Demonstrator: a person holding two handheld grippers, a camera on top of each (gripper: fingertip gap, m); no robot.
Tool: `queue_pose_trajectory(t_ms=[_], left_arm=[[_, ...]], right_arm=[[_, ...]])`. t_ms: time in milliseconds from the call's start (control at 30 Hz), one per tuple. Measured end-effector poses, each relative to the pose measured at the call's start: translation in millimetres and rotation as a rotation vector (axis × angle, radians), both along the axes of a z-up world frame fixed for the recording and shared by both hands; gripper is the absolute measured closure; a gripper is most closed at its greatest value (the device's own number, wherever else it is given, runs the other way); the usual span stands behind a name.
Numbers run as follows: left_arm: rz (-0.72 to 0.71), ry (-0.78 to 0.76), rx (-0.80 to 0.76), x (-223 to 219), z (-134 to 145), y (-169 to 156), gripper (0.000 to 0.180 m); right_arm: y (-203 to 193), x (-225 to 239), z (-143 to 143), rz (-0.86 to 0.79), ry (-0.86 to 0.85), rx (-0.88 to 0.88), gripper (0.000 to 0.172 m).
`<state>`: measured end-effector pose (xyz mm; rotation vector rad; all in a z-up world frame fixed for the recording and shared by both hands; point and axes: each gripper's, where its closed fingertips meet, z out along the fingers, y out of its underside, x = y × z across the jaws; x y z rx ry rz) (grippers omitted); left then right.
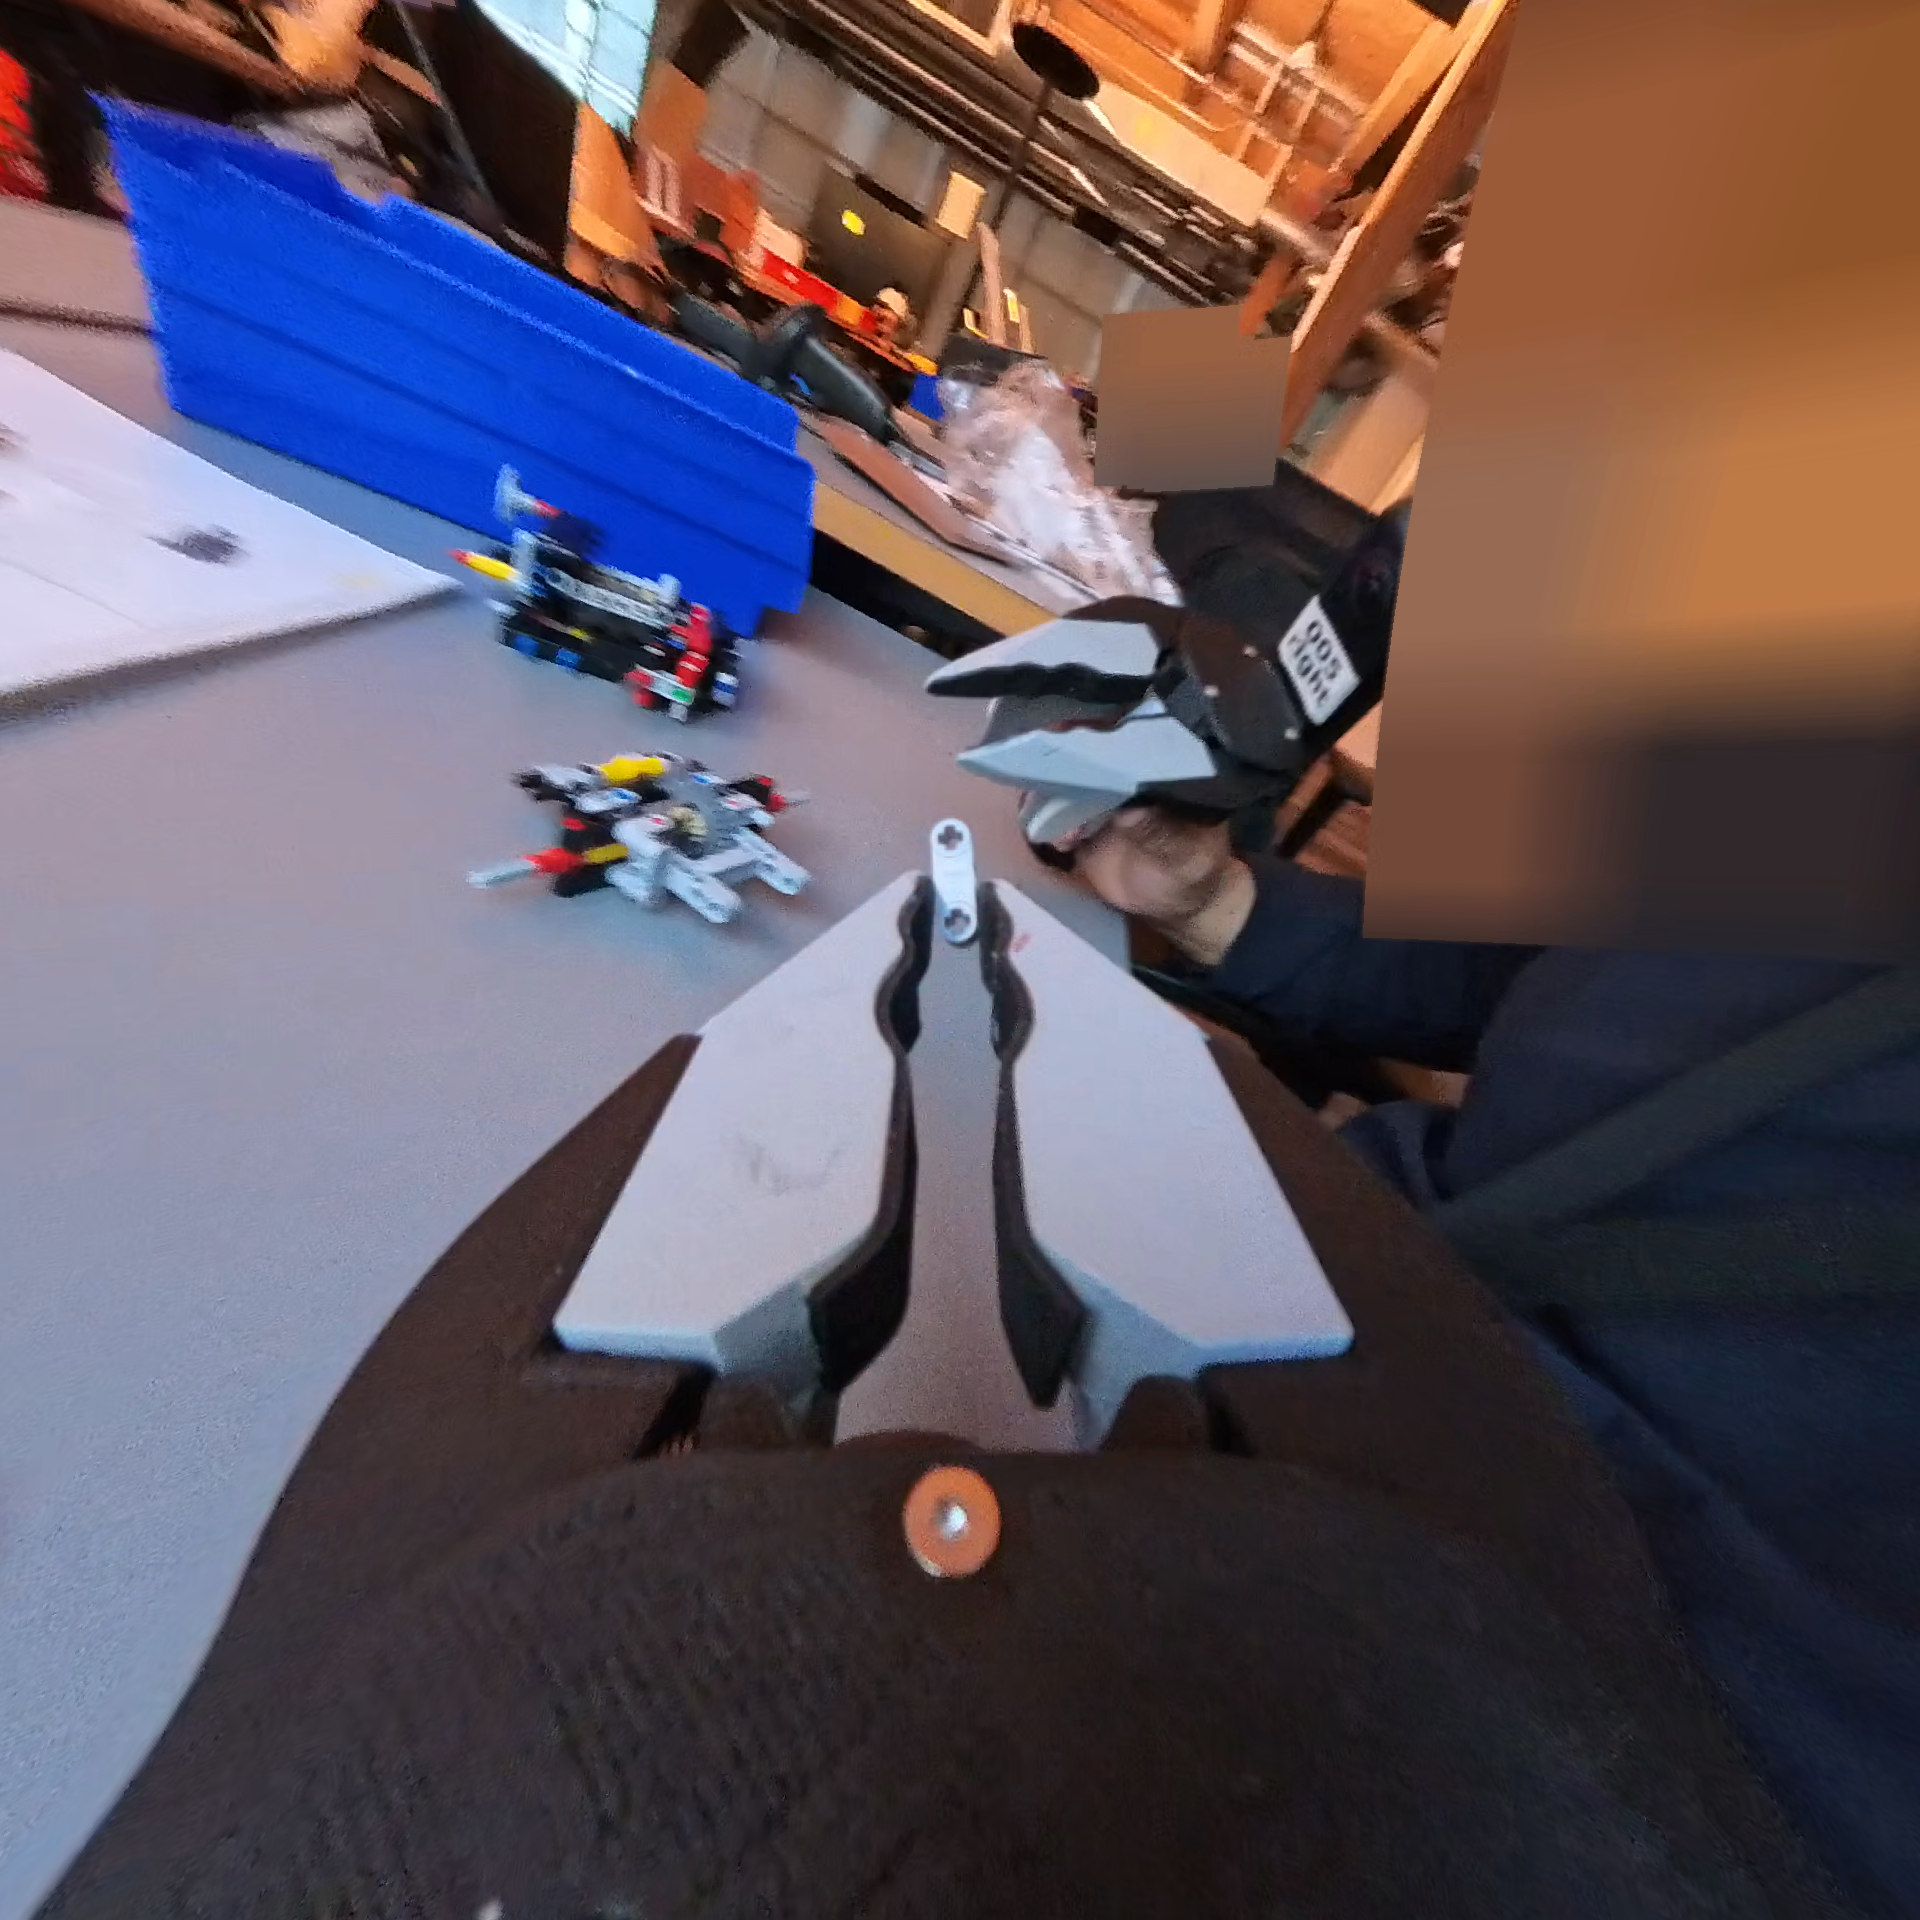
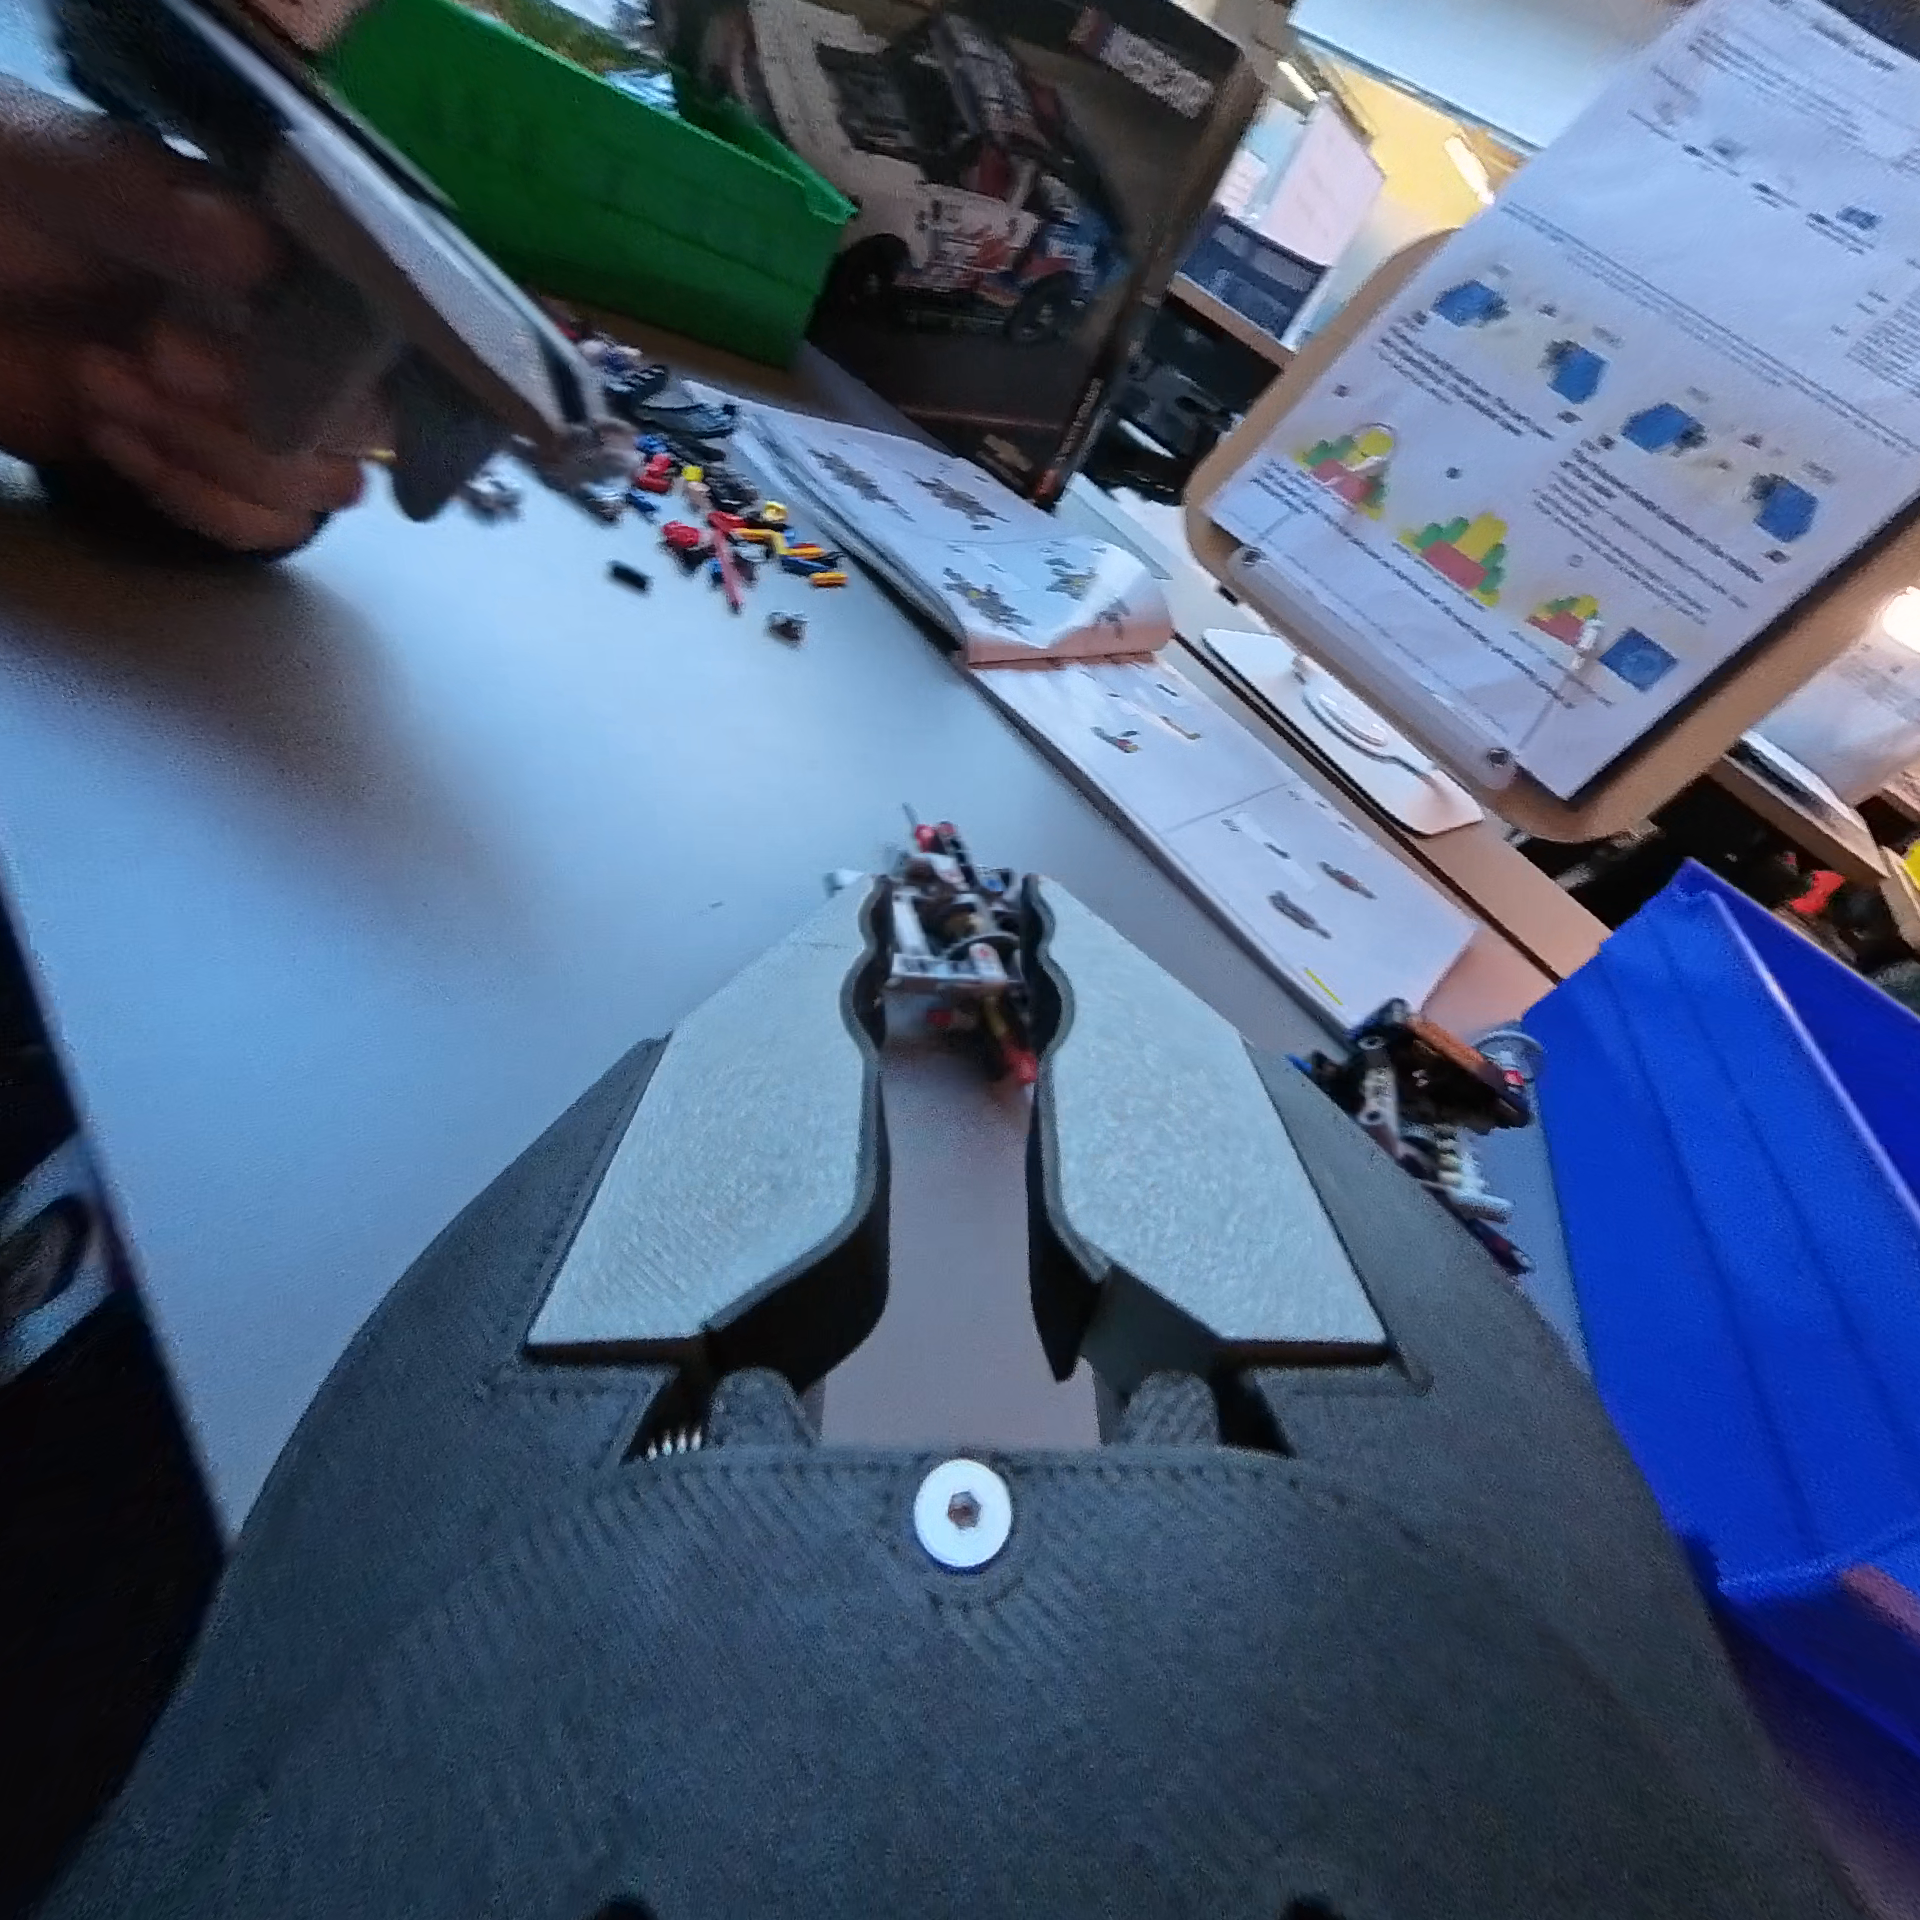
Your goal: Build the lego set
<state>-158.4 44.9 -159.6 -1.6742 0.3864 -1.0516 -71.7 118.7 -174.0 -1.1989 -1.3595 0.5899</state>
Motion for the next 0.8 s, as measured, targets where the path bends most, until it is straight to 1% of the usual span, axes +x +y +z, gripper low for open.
queue_pose_trajectory(t_ms=[133, 200, 267, 333, 400, 467, 533, 633, 767, 800], left_arm=[[-0.055, -0.025, -0.054, 30.7, -3.0, 7.9, 0.174], [-0.091, -0.093, -0.101, 45.0, 1.0, 13.2, 0.175], [-0.116, -0.170, -0.150, 56.7, 4.6, 19.0, 0.175], [-0.104, -0.176, -0.197, 64.2, -3.0, 25.3, 0.174], [-0.131, -0.176, -0.246, 73.6, -11.7, 24.1, 0.175], [-0.170, -0.258, -0.284, 80.4, -9.1, 21.5, 0.174], [-0.179, -0.321, -0.309, 81.7, -7.2, 22.4, 0.174], [-0.150, -0.294, -0.295, 79.2, -8.9, 25.2, 0.174], [-0.143, -0.281, -0.293, 81.2, -10.6, 25.4, 0.174], [-0.147, -0.278, -0.292, 83.0, -10.9, 24.7, 0.174]], right_arm=[[-31.3, -0.2, -10.2, 0.074, -0.032, -0.009, 0.149], [-42.3, -1.9, -13.8, 0.095, -0.047, 0.002, 0.148], [-45.6, -4.1, -13.0, 0.087, -0.052, 0.027, 0.147], [-47.4, -7.1, -9.1, 0.082, -0.039, 0.034, 0.145], [-46.9, -9.5, -5.7, 0.069, -0.030, 0.047, 0.144], [-48.4, -11.3, -3.0, 0.067, -0.019, 0.066, 0.143], [-51.0, -13.4, -3.2, 0.075, -0.017, 0.077, 0.143], [-52.9, -15.1, -1.8, 0.078, -0.010, 0.094, 0.144], [-54.7, -16.9, 4.3, 0.075, 0.032, 0.084, 0.146], [-53.7, -17.4, 4.6, 0.067, 0.035, 0.087, 0.148]])
